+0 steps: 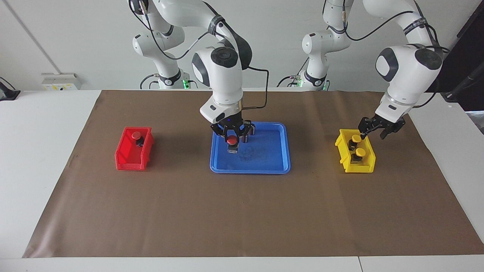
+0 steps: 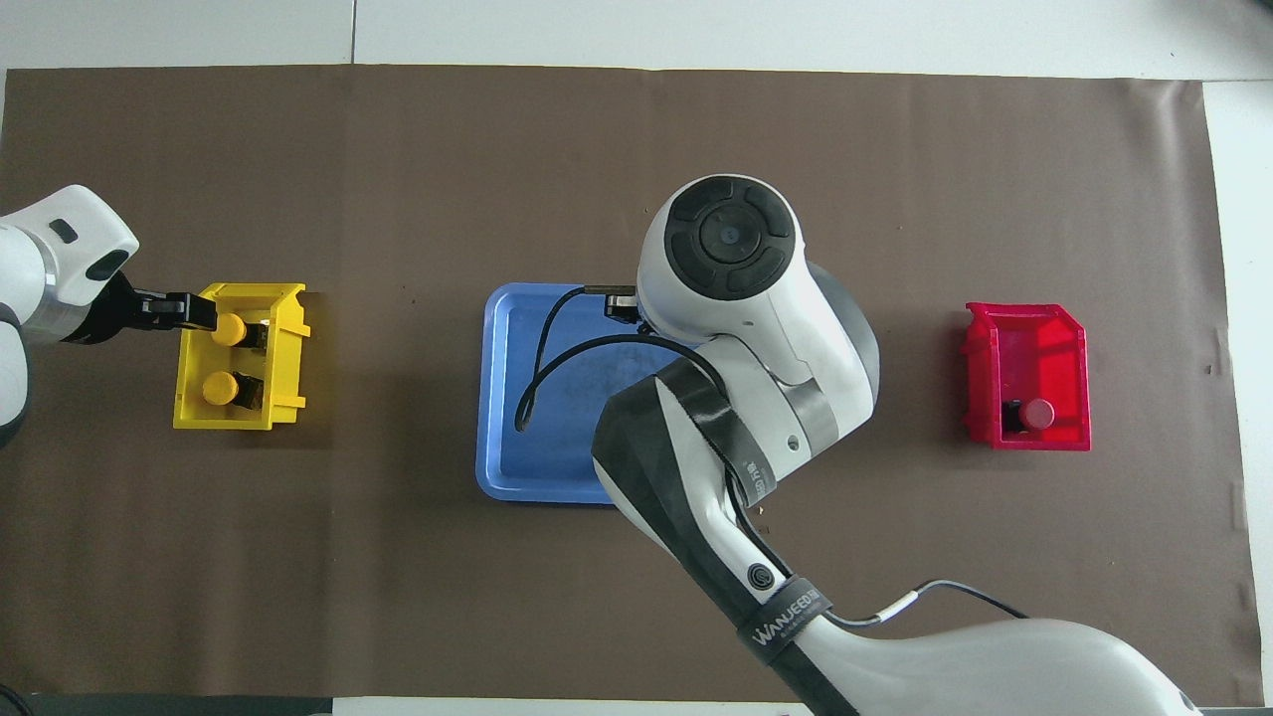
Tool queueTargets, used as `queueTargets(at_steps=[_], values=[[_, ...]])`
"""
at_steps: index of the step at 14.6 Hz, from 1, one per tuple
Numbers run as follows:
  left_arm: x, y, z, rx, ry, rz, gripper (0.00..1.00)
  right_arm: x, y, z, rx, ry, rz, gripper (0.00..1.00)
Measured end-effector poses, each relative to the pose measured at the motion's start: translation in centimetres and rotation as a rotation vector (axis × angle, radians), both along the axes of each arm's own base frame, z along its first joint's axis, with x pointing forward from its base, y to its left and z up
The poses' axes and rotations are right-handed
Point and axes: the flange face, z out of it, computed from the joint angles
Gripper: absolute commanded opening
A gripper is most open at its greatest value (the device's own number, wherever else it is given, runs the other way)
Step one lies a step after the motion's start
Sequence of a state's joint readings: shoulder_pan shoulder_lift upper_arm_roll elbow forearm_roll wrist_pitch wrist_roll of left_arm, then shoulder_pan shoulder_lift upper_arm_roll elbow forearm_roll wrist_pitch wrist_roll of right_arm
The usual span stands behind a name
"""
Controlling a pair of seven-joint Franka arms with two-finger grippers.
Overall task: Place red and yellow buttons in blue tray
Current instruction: 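Place the red button in the tray while the left gripper grasps yellow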
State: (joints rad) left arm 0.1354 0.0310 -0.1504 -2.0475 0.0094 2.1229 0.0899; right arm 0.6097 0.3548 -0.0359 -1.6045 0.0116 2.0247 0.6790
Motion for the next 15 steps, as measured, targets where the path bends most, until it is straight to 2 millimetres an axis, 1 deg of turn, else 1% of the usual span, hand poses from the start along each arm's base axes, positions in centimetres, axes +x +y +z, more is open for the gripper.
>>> queueTargets(at_steps=[1, 3, 5, 6, 7, 8, 9, 10, 11, 12, 13, 14, 15], values=[[0.4, 0.0, -1.3, -0.004, 0.000, 0.006, 0.65, -0.1, 0.9, -1.4, 0.000, 0.001, -0.008, 0.19], [0.6, 0.0, -3.2, -0.009, -0.013, 0.015, 0.65, -0.2, 2.4, -3.7, 0.001, 0.000, -0.023, 0.21], [0.4, -0.1, -4.5, -0.010, -0.009, 0.017, 0.65, -0.4, 2.9, -5.8, -0.012, 0.016, -0.022, 0.24], [0.2, -0.2, -5.0, -0.011, -0.009, 0.017, 0.62, -0.5, 3.0, -6.5, -0.015, 0.020, -0.021, 0.29], [0.0, -0.2, -5.5, -0.011, -0.010, 0.018, 0.51, -0.6, 2.9, -7.0, -0.012, 0.015, -0.020, 0.45], [-0.3, -0.3, -6.0, -0.012, -0.010, 0.020, 0.23, -0.8, 2.9, -7.6, -0.010, 0.013, -0.019, 0.76], [-0.5, -0.4, -6.4, -0.012, -0.011, 0.033, 0.05, -1.0, 2.8, -8.0, -0.010, 0.012, -0.018, 0.99], [-0.6, -0.4, -6.7, -0.014, -0.013, 0.050, 0.02, -1.0, 2.8, -8.2, -0.010, 0.013, -0.018, 1.00], [-0.6, -0.4, -6.8, -0.014, -0.014, 0.060, 0.01, -0.9, 2.7, -7.8, -0.010, 0.011, -0.022, 1.00], [-0.5, -0.4, -6.6, -0.015, -0.016, 0.066, 0.01, -0.4, 2.3, -6.6, -0.013, 0.010, -0.030, 1.00], [-0.1, -0.4, -5.7, -0.014, -0.015, 0.069, 0.02, 0.5, 1.5, -4.6, -0.024, 0.012, -0.043, 1.00], [0.6, -0.4, -3.8, -0.009, -0.002, 0.067, 0.02, 1.6, -0.1, -2.1, -0.040, 0.010, -0.047, 1.00], [1.6, -0.4, -0.7, 0.004, 0.011, 0.063, 0.02, 2.7, -2.6, 0.7, -0.049, 0.008, -0.037, 1.00]])
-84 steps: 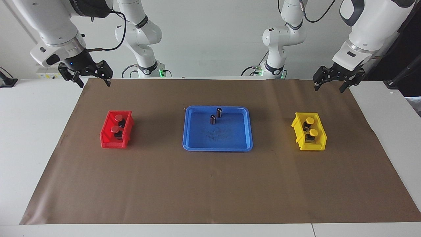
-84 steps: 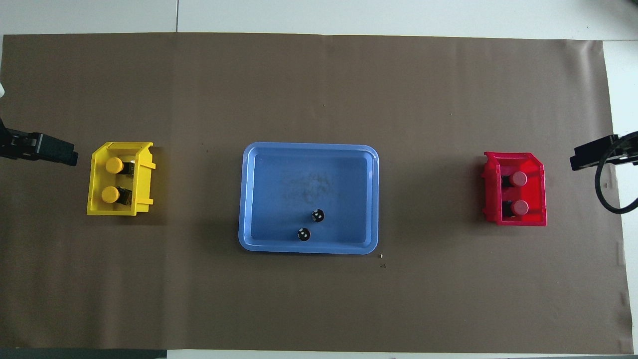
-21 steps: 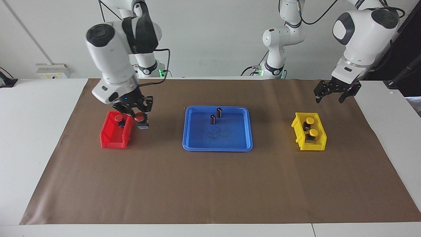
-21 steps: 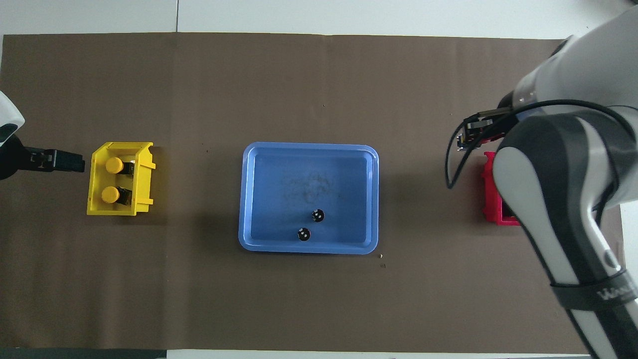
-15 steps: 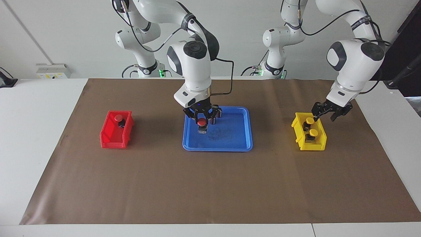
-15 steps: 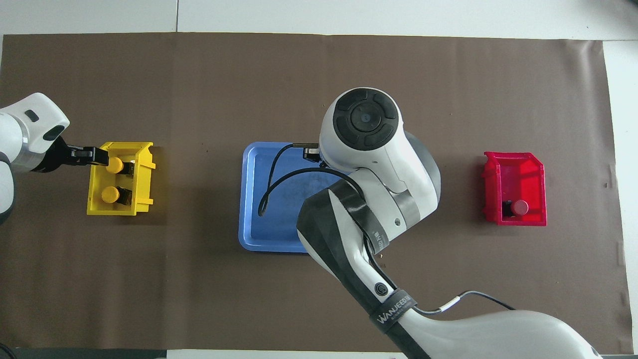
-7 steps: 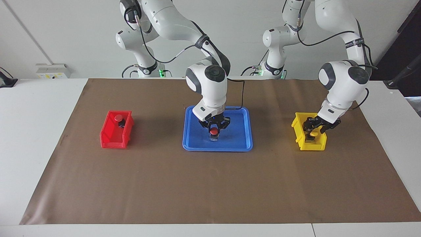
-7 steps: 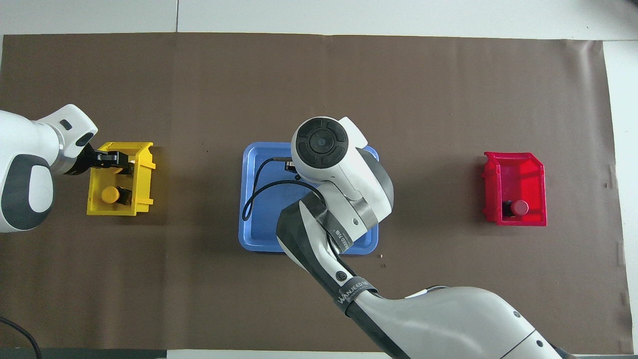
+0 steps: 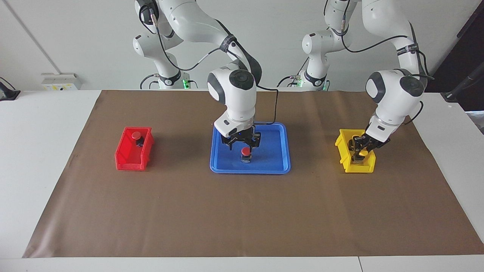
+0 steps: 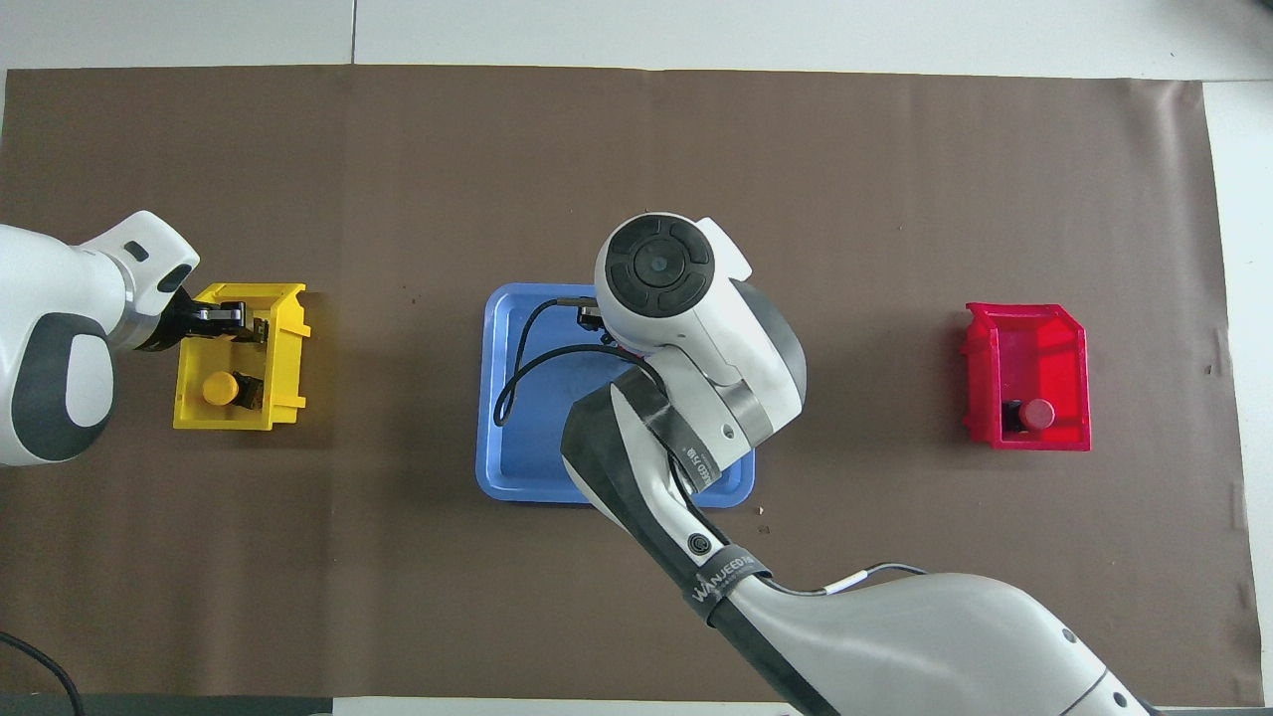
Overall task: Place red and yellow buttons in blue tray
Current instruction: 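Place the red button in the tray while the left gripper grasps yellow, then place the yellow button in the tray while the right gripper returns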
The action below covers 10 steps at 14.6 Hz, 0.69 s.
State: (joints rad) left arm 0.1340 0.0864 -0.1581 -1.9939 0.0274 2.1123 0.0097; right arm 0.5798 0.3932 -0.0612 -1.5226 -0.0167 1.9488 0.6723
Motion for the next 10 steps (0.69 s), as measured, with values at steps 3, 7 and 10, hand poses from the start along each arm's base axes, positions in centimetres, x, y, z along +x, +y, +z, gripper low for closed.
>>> queueTargets(at_steps=[3, 7, 10], values=[[1.0, -4.1, 9.4, 0.018, -0.016, 0.102, 0.02, 0.6, -12.7, 6.9, -0.021, 0.052, 0.044, 1.00], [-3.2, -21.1, 5.9, -0.007, -0.039, 0.238, 0.02, -5.8, -31.9, 6.7, 0.002, 0.065, 0.203, 0.95], [-6.1, -28.8, 2.3, -0.031, -0.041, 0.230, 0.02, -9.7, -38.3, 1.4, 0.004, 0.034, 0.250, 0.80]])
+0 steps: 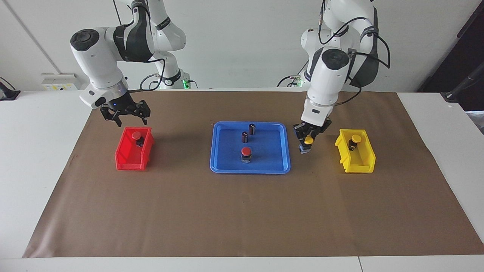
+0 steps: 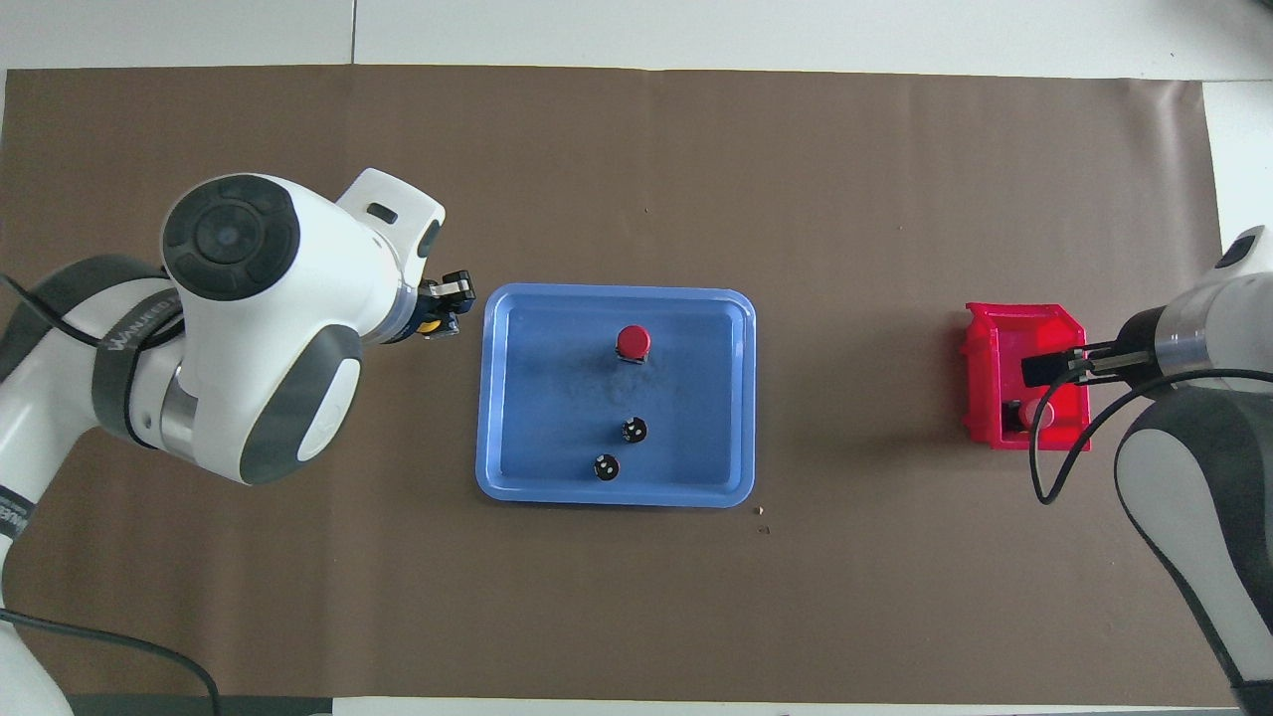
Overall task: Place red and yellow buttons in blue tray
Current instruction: 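Place the yellow button in the tray while the right gripper returns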
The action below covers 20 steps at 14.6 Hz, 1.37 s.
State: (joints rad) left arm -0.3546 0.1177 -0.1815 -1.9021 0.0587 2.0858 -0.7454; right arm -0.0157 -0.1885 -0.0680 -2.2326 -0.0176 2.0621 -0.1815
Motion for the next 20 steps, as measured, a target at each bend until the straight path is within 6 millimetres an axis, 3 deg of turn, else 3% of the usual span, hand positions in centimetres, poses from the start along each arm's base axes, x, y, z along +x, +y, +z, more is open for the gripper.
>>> queueTargets(at_steps=[3, 5, 6, 7, 8, 9, 12, 14, 15, 17, 18, 20], values=[[-2.1, -5.6, -3.8, -0.016, 0.012, -0.029, 0.02, -0.5, -1.0, -2.7, -0.001, 0.006, 0.003, 0.73], [-2.8, -7.7, -5.8, -0.029, 0.012, -0.029, 0.03, -0.2, -0.7, -3.7, -0.002, 0.012, 0.008, 0.72], [-2.9, -8.4, -6.6, -0.036, 0.010, -0.024, 0.08, 0.0, -0.8, -4.4, -0.003, 0.008, 0.008, 0.70], [-3.0, -8.8, -7.4, -0.041, 0.011, -0.020, 0.29, 0.2, -0.9, -5.1, -0.004, -0.001, 0.007, 0.70], [-3.0, -9.1, -8.1, -0.040, 0.017, -0.019, 0.68, 0.2, -0.9, -5.8, -0.005, -0.006, 0.007, 0.69], [-3.0, -9.2, -8.7, -0.038, 0.022, -0.020, 0.84, 0.2, -0.9, -6.4, -0.005, -0.002, 0.006, 0.68], [-2.9, -9.1, -8.3, -0.012, 0.048, -0.022, 0.89, -0.4, -1.0, -8.2, -0.004, 0.007, 0.005, 0.63], [-2.3, -8.7, -4.8, 0.030, 0.082, -0.051, 0.91, -0.8, -0.9, -8.9, -0.005, 0.000, 0.005, 0.63], [-1.9, -8.1, -2.3, 0.045, 0.091, -0.066, 0.96, -1.0, -1.0, -9.3, -0.004, 0.003, 0.007, 0.63], [-0.7, -4.6, 2.3, 0.071, 0.102, -0.104, 1.00, -1.3, -1.3, -9.7, -0.004, 0.004, 0.018, 0.63], [0.1, -1.9, 3.7, 0.080, 0.109, -0.126, 1.00, -1.3, -1.5, -9.8, -0.004, 0.005, 0.021, 0.63], [2.9, 5.8, 5.1, 0.087, 0.132, -0.182, 1.00, -1.5, -1.6, -10.0, -0.004, 0.009, 0.023, 0.60]])
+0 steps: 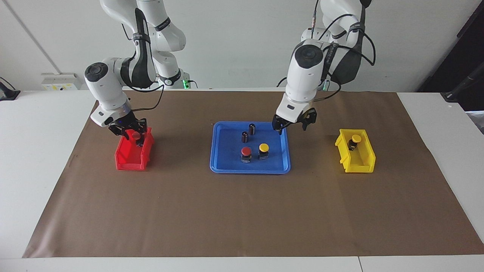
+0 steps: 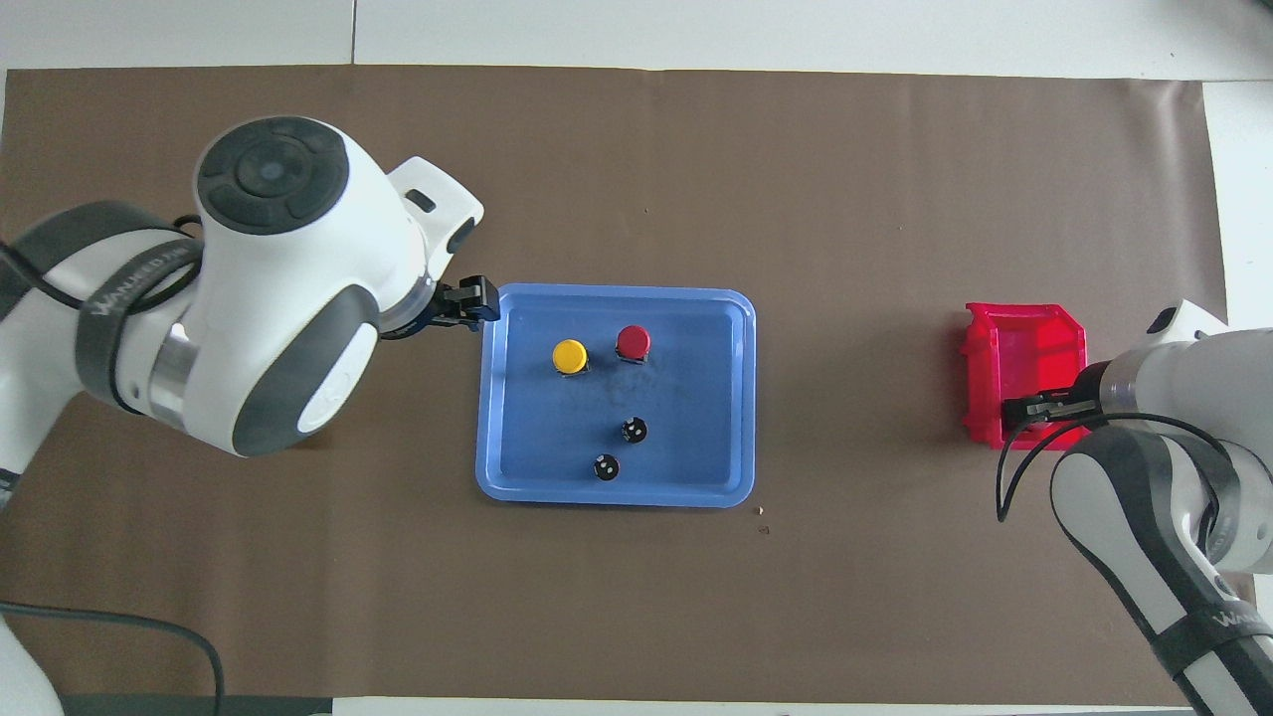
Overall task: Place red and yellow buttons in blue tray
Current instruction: 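Place the yellow button in the tray while the right gripper returns, then grasp the second red button while the left gripper grasps yellow, then set the red button in the tray while the left gripper lifts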
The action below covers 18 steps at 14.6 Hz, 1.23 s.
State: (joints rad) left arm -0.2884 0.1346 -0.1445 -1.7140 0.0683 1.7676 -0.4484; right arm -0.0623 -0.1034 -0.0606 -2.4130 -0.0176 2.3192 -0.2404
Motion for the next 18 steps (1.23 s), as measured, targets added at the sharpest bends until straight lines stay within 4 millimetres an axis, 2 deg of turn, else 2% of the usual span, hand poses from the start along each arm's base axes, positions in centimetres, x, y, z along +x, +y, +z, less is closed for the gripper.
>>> queueTargets(at_steps=[2, 3, 4, 5, 6, 7, 8, 9, 11, 12, 14, 15, 16, 17, 18], values=[[2.7, 10.1, -1.0, -0.006, 0.035, -0.055, 0.98, -0.3, 0.1, -0.4, 0.001, 0.005, 0.000, 0.58], [3.5, 15.3, -2.0, -0.015, 0.045, -0.070, 0.95, -0.4, 0.1, -0.7, 0.001, 0.006, 0.001, 0.58], [3.9, 19.5, -3.0, -0.023, 0.045, -0.075, 0.93, -0.6, 0.1, -0.9, 0.001, 0.008, 0.001, 0.53], [3.8, 22.6, -3.9, -0.028, 0.039, -0.071, 0.88, -0.7, 0.1, -1.1, 0.002, 0.012, 0.001, 0.46], [3.5, 24.2, -4.9, -0.030, 0.029, -0.063, 0.81, -0.8, 0.1, -1.2, 0.002, 0.014, 0.001, 0.37], [3.0, 24.8, -5.9, -0.030, 0.020, -0.057, 0.76, -0.8, 0.2, -1.2, 0.002, 0.015, 0.001, 0.30], [2.3, 24.8, -6.8, -0.029, 0.018, -0.059, 0.70, -0.8, 0.2, -1.2, 0.002, 0.015, 0.002, 0.27], [1.6, 24.5, -7.5, -0.031, 0.021, -0.060, 0.64, -0.8, 0.2, -1.2, 0.002, 0.014, 0.007, 0.27], [0.7, 23.8, -8.0, -0.050, 0.024, -0.055, 0.61, -0.1, 0.0, 0.1, 0.003, 0.023, 0.045, 0.27], [0.4, 23.6, -8.0, -0.052, 0.026, -0.057, 0.61, 0.7, -0.2, 1.9, 0.004, 0.038, 0.058, 0.27], [-0.4, 23.4, -8.8, -0.052, 0.034, -0.059, 0.61, 3.4, 0.6, 7.6, 0.004, 0.058, 0.075, 0.27], [-0.8, 23.3, -9.6, -0.051, 0.030, -0.060, 0.61, 4.9, 2.1, 10.8, 0.004, 0.054, 0.074, 0.27], [-1.2, 23.3, -10.4, -0.051, 0.027, -0.061, 0.61, 6.5, 4.6, 13.3, 0.003, 0.040, 0.059, 0.27], [-1.6, 23.3, -11.1, -0.051, 0.026, -0.062, 0.61, 7.9, 8.3, 14.9, 0.009, 0.014, 0.033, 0.27], [-1.8, 23.3, -11.7, -0.052, 0.025, -0.063, 0.61, 8.9, 13.3, 15.4, 0.026, -0.018, -0.007, 0.27]])
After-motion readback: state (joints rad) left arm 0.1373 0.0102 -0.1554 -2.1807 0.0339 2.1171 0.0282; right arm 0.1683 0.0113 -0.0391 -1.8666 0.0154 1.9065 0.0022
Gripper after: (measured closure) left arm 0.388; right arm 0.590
